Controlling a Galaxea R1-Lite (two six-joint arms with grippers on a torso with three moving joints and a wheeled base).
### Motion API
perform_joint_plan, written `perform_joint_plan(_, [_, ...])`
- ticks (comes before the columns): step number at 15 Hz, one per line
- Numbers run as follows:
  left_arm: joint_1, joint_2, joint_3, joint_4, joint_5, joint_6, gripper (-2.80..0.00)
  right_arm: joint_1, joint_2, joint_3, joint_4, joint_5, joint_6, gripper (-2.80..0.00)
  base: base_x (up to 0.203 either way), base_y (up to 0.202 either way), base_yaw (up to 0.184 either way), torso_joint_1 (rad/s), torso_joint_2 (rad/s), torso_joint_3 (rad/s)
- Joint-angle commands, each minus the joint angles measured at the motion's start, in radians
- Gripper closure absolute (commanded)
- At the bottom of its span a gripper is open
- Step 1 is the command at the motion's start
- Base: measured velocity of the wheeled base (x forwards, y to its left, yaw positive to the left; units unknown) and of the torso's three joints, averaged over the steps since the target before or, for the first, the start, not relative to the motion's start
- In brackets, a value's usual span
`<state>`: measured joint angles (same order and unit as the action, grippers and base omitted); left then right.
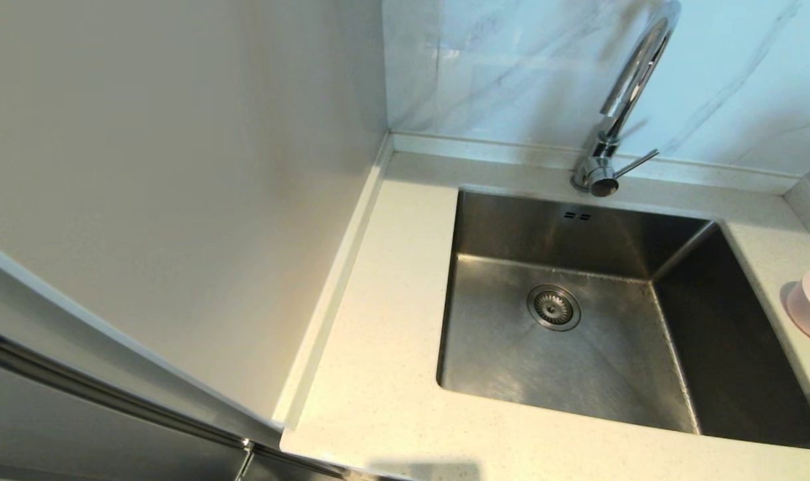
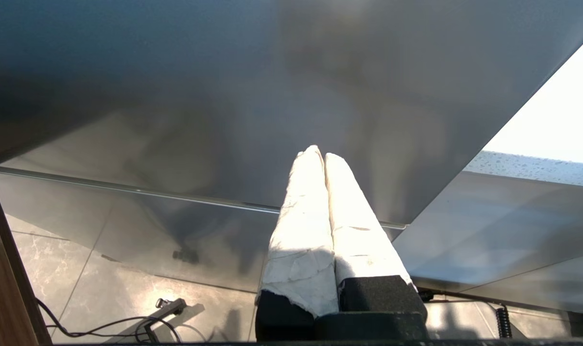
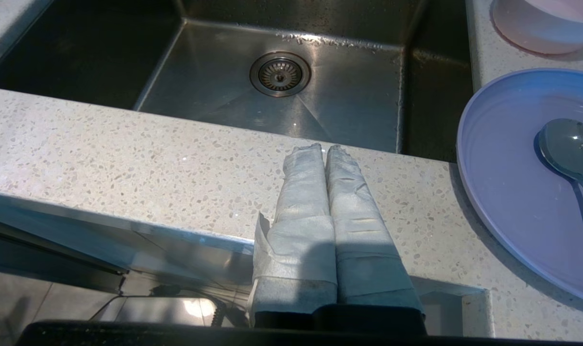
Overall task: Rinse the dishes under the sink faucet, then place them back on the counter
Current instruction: Turn on the faucet
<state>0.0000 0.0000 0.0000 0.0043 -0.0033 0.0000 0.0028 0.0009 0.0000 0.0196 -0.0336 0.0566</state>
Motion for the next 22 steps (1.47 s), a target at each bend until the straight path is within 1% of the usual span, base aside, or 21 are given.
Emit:
perform_joint_plan(1, [0.0, 0.0, 0.0, 0.0, 0.0, 0.0, 0.0, 0.0, 0.001, 0.007, 0.002, 0.0, 0.001, 0.0, 0.0, 0.0, 0.0, 0.0, 0.0, 0.0])
perform_joint_plan(4, [0.0, 0.0, 0.0, 0.0, -0.001, 0.0, 0.0, 0.0, 0.001, -0.008, 0.023, -0.006, 0.002, 0.0, 0.0, 0.0, 0.0, 0.0, 0.0, 0.0])
perform_joint_plan(5, [0.0, 0.0, 0.0, 0.0, 0.0, 0.0, 0.0, 0.0, 0.013, -0.042, 0.027, -0.009, 0.003, 0.0, 0.0, 0.0, 0.0, 0.0, 0.0, 0.0])
perform_joint_plan(6, [0.0, 0.0, 0.0, 0.0, 0.0, 0.0, 0.0, 0.0, 0.053, -0.111, 0.036, -0.01, 0.011, 0.0, 0.0, 0.0, 0.0, 0.0, 0.0, 0.0])
perform_joint_plan(9, [0.0, 0.0, 0.0, 0.0, 0.0, 0.0, 0.0, 0.0, 0.258, -0.318, 0.058, -0.014, 0.046, 0.0, 0.0, 0.0, 0.0, 0.0, 0.0, 0.0])
perform_joint_plan(12, [0.0, 0.0, 0.0, 0.0, 0.0, 0.0, 0.0, 0.0, 0.474, -0.513, 0.083, -0.017, 0.054, 0.0, 0.0, 0.0, 0.0, 0.0, 0.0, 0.0])
perform_joint_plan(13, [0.0, 0.0, 0.0, 0.0, 0.0, 0.0, 0.0, 0.0, 0.544, -0.584, 0.121, -0.018, 0.055, 0.0, 0.0, 0.0, 0.0, 0.0, 0.0, 0.0])
perform_joint_plan(16, [0.0, 0.0, 0.0, 0.0, 0.0, 0.0, 0.0, -0.002, 0.771, -0.799, 0.318, -0.026, 0.055, 0.0, 0.0, 0.0, 0.0, 0.0, 0.0, 0.0])
perform_joint_plan(18, [0.0, 0.0, 0.0, 0.0, 0.0, 0.0, 0.0, -0.002, 0.917, -0.936, 0.381, -0.028, 0.056, 0.0, 0.0, 0.0, 0.0, 0.0, 0.0, 0.0])
perform_joint_plan(20, [0.0, 0.0, 0.0, 0.0, 0.0, 0.0, 0.0, 0.008, 1.04, -1.071, 0.398, -0.01, 0.055, 0.0, 0.0, 0.0, 0.0, 0.0, 0.0, 0.0])
perform_joint_plan(22, [0.0, 0.0, 0.0, 0.0, 0.0, 0.0, 0.0, 0.044, 1.16, -1.183, 0.369, 0.006, 0.046, 0.0, 0.0, 0.0, 0.0, 0.0, 0.0, 0.0])
